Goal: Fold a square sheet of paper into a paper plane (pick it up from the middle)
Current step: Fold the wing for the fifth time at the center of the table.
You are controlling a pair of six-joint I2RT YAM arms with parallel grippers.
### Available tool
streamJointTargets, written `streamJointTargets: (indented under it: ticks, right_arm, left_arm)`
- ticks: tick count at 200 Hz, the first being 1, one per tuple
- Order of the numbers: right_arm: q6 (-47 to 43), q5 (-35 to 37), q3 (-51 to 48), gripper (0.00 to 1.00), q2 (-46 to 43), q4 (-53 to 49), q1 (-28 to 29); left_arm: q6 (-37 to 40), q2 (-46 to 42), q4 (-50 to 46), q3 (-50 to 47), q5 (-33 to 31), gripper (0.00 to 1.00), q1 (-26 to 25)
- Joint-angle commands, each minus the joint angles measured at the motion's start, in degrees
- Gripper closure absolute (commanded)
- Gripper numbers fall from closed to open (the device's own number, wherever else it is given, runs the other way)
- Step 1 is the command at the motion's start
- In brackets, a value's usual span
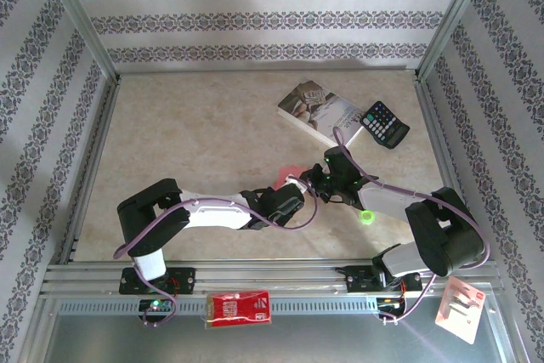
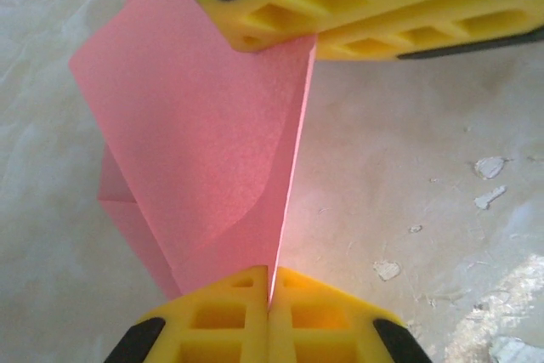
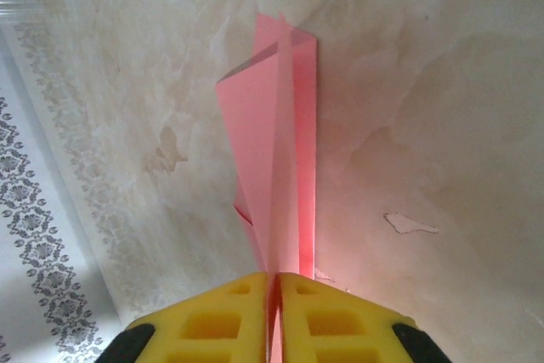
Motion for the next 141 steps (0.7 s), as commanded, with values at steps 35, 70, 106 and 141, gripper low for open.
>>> streamJointTargets:
  ticks: [35,70,106,141]
  right_arm:
    - [-6.31,-0.23,0.06,0.69,-6.25,-3.42,-2.56]
    - [-10.08,0.15,0.25,0.65,-8.44,-6.43,-4.49]
    - [-14.58,-1.11,1.09,0.63,-9.06,-8.82,-5.53]
    - [-20.46,-2.29,1.94,0.61,-10.41,-10.92,-5.98]
  left_arm:
    - [-6.98,-5.57,4.46,-4.21,6.77,1.00,2.39]
    - [-11.81,-7.68,8.34,-7.34,12.31,1.00,4.16]
    - [-17.50,-9.35,13.46,-10.91,18.54,1.00,6.51]
    - [-22.42,-10.62,18.17,-13.87,23.20,1.00,7.99]
